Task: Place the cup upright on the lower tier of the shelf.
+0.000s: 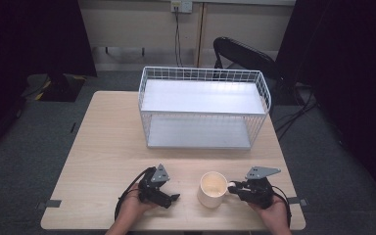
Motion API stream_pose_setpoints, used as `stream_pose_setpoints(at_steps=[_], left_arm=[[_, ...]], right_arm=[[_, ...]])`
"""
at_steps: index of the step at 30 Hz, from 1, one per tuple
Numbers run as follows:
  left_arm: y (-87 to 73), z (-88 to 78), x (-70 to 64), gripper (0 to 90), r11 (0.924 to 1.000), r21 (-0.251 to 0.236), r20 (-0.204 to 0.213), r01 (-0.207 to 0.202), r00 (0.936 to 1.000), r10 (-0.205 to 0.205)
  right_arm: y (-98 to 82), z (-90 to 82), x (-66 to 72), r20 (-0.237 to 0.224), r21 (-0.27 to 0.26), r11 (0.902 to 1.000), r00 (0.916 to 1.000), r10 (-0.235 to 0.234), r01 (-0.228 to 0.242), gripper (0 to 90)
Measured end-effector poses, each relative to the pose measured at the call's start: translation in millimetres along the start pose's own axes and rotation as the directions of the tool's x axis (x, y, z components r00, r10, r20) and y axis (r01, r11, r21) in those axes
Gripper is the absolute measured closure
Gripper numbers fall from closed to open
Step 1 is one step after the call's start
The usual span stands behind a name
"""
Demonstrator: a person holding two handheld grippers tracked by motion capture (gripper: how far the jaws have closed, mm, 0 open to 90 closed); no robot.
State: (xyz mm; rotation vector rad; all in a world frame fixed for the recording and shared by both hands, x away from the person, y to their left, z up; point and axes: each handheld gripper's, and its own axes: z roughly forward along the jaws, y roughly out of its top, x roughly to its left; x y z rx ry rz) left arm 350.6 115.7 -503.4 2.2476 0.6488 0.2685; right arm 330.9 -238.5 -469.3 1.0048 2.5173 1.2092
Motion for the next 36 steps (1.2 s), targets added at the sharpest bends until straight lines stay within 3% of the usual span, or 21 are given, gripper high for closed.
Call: stream_pose_setpoints(at_steps=[11, 20, 36], left_arm=[[0.0, 0.0, 0.0, 7.1, 1.0000, 0.000, 0.000, 0.000, 1.0000, 0.000], [0.0, 0.0, 0.0, 7.1, 1.0000, 0.000, 0.000, 0.000, 1.0000, 0.000], [0.0, 0.0, 0.0, 7.1, 1.0000, 0.000, 0.000, 0.000, 1.0000, 0.000]], right_arm=[[1.4, 0.5, -1.4, 0.019, -0.011, 0.9997, 0.9996, 0.021, -0.021, 80.7], [4.9, -6.1, -3.4, 0.067, -0.040, 0.9987, 0.9971, 0.034, -0.032, 84.5], [6.5, -9.6, -7.4, 0.067, -0.062, 0.9944, 0.9937, 0.090, -0.086, 85.5]])
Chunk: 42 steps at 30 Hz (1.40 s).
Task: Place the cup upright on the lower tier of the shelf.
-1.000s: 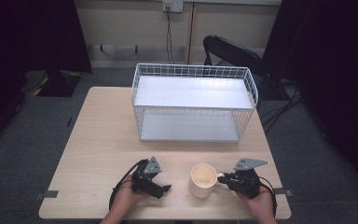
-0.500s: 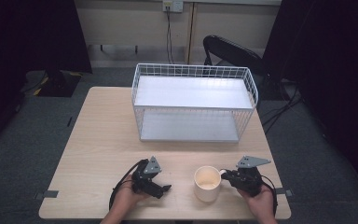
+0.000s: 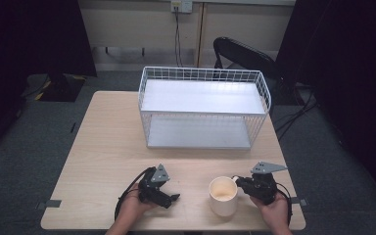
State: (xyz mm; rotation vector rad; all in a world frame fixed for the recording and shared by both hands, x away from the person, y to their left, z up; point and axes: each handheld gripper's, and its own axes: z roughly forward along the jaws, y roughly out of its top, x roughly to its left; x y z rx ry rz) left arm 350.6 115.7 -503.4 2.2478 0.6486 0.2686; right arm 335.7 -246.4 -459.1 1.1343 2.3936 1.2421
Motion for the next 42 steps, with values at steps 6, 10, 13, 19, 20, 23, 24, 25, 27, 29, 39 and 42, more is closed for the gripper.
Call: stream_pose_setpoints(at_steps=[6, 10, 13, 19, 20, 23, 24, 25, 27, 29, 39, 42], left_arm=[[0.0, 0.0, 0.0, 7.1, 1.0000, 0.000, 0.000, 0.000, 1.0000, 0.000], [0.0, 0.0, 0.0, 7.1, 1.0000, 0.000, 0.000, 0.000, 1.0000, 0.000], [0.0, 0.0, 0.0, 7.1, 1.0000, 0.000, 0.000, 0.001, 1.0000, -0.001], [0.1, 0.0, -0.1, 6.6, 1.0000, 0.003, -0.002, -0.003, 1.0000, 0.003], [0.1, 0.0, -0.1, 6.6, 1.0000, 0.003, -0.002, -0.003, 1.0000, 0.003], [0.1, 0.0, -0.2, 6.6, 1.0000, 0.002, -0.002, -0.002, 1.0000, 0.002], [0.1, 0.0, -0.2, 6.5, 1.0000, 0.003, -0.002, -0.003, 1.0000, 0.003], [0.1, 0.0, -0.3, 6.6, 1.0000, 0.003, -0.002, -0.002, 1.0000, 0.002], [0.1, 0.1, -0.4, 6.5, 1.0000, 0.003, -0.003, -0.002, 1.0000, 0.002], [0.1, 0.0, -0.4, 6.5, 1.0000, 0.003, -0.003, -0.001, 1.0000, 0.001], [0.1, 0.0, -0.6, 6.4, 1.0000, 0.004, -0.004, 0.000, 1.0000, 0.000], [0.1, 0.1, -0.6, 6.4, 1.0000, 0.003, -0.004, 0.000, 1.0000, 0.000]], right_arm=[[3.0, -1.3, -5.7, 0.036, -0.008, 0.9997, 0.9991, 0.022, -0.022, 85.4], [4.0, -1.6, -8.0, 0.053, -0.017, 0.9994, 0.9981, 0.033, -0.032, 85.4], [7.4, 0.4, -11.1, 0.073, -0.029, 0.9984, 0.9960, 0.051, -0.049, 85.4], [16.3, 7.9, -11.2, 0.089, -0.047, 0.9973, 0.9942, 0.060, -0.056, 85.4], [16.3, 7.9, -11.2, 0.089, -0.047, 0.9973, 0.9942, 0.060, -0.056, 85.4], [22.1, 12.6, -9.9, 0.099, -0.050, 0.9970, 0.9931, 0.064, -0.059, 85.4], [23.5, 13.7, -9.6, 0.103, -0.050, 0.9972, 0.9928, 0.061, -0.056, 85.4], [25.7, 15.3, -9.0, 0.108, -0.050, 0.9973, 0.9925, 0.058, -0.053, 85.3], [28.8, 17.4, -8.6, 0.113, -0.057, 0.9968, 0.9915, 0.063, -0.057, 85.4], [31.3, 19.0, -8.9, 0.117, -0.064, 0.9958, 0.9905, 0.072, -0.065, 85.4], [42.1, 27.4, -12.0, 0.161, -0.079, 0.9940, 0.9831, 0.088, -0.076, 85.4], [44.6, 29.9, -14.4, 0.182, -0.090, 0.9929, 0.9789, 0.093, -0.078, 85.4]])
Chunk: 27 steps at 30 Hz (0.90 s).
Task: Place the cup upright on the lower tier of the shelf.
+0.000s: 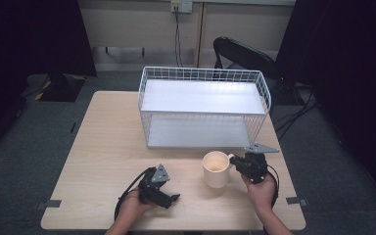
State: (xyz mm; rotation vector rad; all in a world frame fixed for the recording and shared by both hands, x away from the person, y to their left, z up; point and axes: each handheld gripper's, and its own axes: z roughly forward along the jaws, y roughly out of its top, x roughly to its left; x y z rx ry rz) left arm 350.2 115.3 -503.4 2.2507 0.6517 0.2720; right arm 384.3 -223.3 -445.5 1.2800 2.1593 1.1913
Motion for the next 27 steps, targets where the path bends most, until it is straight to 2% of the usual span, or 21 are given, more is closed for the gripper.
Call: stream_pose_setpoints(at_steps=[6, 27], left_arm=[[0.0, 0.0, 0.0, 6.4, 1.0000, 0.000, 0.000, 0.000, 1.0000, 0.000], [0.0, 0.0, 0.0, 6.4, 1.0000, 0.000, 0.000, 0.000, 1.0000, 0.000]], right_arm=[[5.4, 3.0, -3.8, 0.028, -0.016, 0.9998, 0.9995, 0.016, -0.016, 85.4], [10.9, 14.3, -10.8, 0.081, -0.044, 0.9970, 0.9944, 0.067, -0.064, 85.3]])
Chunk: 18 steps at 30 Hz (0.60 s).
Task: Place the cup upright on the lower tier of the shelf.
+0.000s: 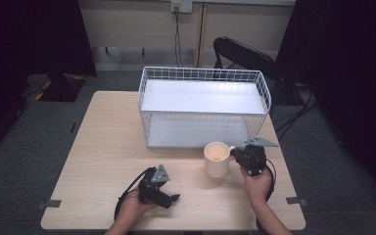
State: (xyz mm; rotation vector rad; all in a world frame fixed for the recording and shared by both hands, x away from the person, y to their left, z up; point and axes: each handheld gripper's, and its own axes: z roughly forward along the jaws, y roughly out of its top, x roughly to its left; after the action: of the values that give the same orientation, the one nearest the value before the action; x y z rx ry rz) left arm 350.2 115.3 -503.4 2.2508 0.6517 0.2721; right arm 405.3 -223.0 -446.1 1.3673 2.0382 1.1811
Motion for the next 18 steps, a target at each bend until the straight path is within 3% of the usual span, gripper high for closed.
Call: stream_pose_setpoints(at_steps=[8, 18], left_arm=[[0.0, 0.0, 0.0, 6.4, 1.0000, 0.000, 0.000, 0.000, 1.0000, 0.000], [0.0, 0.0, 0.0, 6.4, 1.0000, 0.000, 0.000, 0.000, 1.0000, 0.000]], right_arm=[[6.7, 2.8, 1.0, 0.014, -0.008, 1.0000, 0.9999, 0.000, 0.000, 85.4], [10.7, 8.2, 0.1, 0.029, -0.029, 0.9990, 0.9990, 0.034, -0.033, 85.4]])
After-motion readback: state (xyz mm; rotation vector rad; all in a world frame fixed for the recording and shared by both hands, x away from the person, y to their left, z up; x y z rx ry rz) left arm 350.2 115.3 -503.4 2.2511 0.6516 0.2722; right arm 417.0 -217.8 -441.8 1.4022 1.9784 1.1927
